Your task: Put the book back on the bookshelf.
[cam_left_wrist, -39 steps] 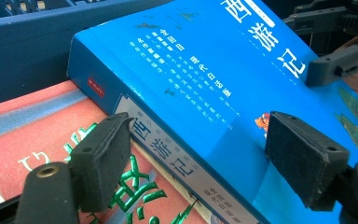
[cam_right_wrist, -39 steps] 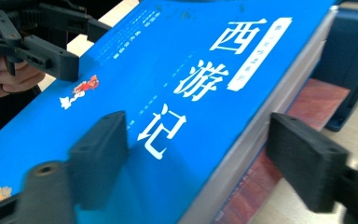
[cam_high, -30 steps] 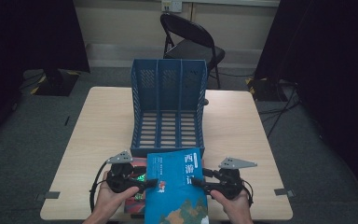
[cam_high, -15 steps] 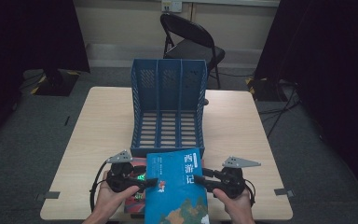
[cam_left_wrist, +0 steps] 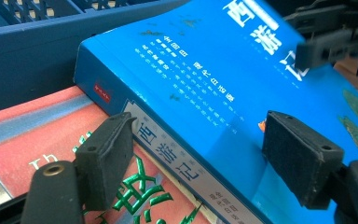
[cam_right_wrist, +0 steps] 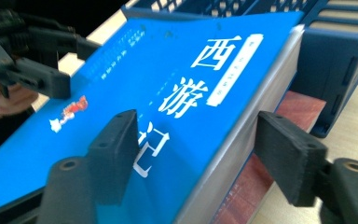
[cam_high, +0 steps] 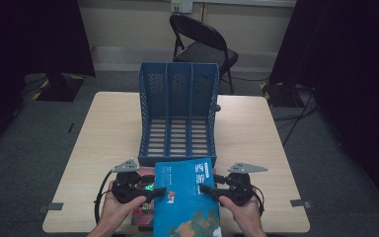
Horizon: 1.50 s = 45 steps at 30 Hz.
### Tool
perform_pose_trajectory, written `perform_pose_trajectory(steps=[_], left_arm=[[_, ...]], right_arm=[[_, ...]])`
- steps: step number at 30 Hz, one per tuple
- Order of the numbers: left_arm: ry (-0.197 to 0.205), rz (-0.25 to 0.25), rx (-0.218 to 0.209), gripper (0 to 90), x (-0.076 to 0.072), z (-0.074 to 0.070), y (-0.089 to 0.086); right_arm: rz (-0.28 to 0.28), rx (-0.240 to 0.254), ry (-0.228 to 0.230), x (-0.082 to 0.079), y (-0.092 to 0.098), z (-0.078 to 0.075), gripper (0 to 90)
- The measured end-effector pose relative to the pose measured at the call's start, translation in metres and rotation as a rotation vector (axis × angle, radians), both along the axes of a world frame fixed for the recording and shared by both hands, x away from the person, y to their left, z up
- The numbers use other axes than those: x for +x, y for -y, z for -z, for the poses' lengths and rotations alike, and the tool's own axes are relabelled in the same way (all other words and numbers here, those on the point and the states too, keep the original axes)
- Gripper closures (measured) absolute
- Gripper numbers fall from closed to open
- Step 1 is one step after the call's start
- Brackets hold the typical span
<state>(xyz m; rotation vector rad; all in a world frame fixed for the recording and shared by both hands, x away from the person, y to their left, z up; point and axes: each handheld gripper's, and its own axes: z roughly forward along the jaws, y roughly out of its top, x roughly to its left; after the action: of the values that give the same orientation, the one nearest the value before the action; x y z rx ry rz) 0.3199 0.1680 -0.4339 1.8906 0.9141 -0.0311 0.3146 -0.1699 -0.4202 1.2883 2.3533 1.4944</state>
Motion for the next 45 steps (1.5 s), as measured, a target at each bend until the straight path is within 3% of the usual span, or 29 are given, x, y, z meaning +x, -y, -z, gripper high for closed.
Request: perform_pose_trajectory(steps=[1, 2, 3, 4, 7, 8, 11, 12, 15, 24, 27, 28, 30, 33, 38, 45], left_arm=[[0.002, 0.001, 0.002, 24.7, 0.0, 0.0, 0.0], [0.001, 0.0, 0.001, 24.7, 0.0, 0.0, 0.0], [0.001, 0.0, 0.001, 24.6, 0.0, 0.0, 0.0], [-0.002, 0.0, 0.002, 24.4, 0.0, 0.0, 0.0], [-0.001, -0.001, 0.002, 24.2, 0.0, 0.0, 0.001], [0.0, -0.004, -0.001, 24.2, 0.0, 0.0, 0.001], [0.0, -0.004, -0.003, 24.2, 0.0, 0.0, 0.001], [0.0, -0.003, -0.003, 24.2, 0.0, 0.0, 0.001], [0.003, -0.004, -0.001, 24.2, 0.0, 0.0, 0.001], [0.013, -0.008, -0.002, 20.5, 0.002, 0.002, 0.002], [0.019, -0.011, -0.003, 18.6, 0.003, 0.002, 0.003], [0.022, -0.01, -0.002, 18.3, 0.003, 0.003, 0.004], [0.03, -0.008, 0.002, 17.9, 0.003, 0.003, 0.004], [0.027, -0.01, -0.003, 17.5, 0.003, 0.003, 0.004], [0.015, -0.004, -0.007, 17.2, 0.002, 0.002, 0.003], [-0.018, 0.013, -0.035, 11.4, 0.002, 0.002, 0.002]], right_arm=[[0.0, 0.0, 0.0, 0.0, 0.0, 0.0, 36.5], [-0.003, 0.061, 0.022, -0.001, 0.007, -0.006, 46.0], [-0.003, 0.061, 0.022, -0.001, 0.007, -0.006, 46.0], [-0.028, 0.134, 0.033, -0.002, 0.01, -0.012, 48.5], [-0.03, 0.121, 0.05, -0.005, 0.006, -0.017, 48.7], [-0.023, 0.078, 0.051, -0.006, 0.004, -0.018, 47.0], [-0.032, 0.083, 0.008, -0.007, 0.007, -0.009, 50.9], [-0.068, 0.089, -0.029, -0.011, 0.006, -0.004, 54.2], [-0.075, 0.066, -0.024, -0.017, -0.001, 0.0, 52.1], [-0.142, 0.085, -0.079, 0.02, -0.02, -0.001, 48.7], [-0.165, 0.095, -0.094, 0.027, -0.027, 0.0, 49.2], [-0.184, 0.079, -0.092, 0.026, -0.031, 0.0, 54.7], [-0.193, 0.081, -0.098, 0.025, -0.031, 0.0, 57.5], [-0.219, 0.11, -0.124, 0.024, -0.027, 0.002, 64.9], [-0.237, 0.141, -0.124, 0.025, -0.025, -0.003, 74.4], [-0.25, 0.159, -0.081, 0.018, -0.024, -0.012, 75.9]])
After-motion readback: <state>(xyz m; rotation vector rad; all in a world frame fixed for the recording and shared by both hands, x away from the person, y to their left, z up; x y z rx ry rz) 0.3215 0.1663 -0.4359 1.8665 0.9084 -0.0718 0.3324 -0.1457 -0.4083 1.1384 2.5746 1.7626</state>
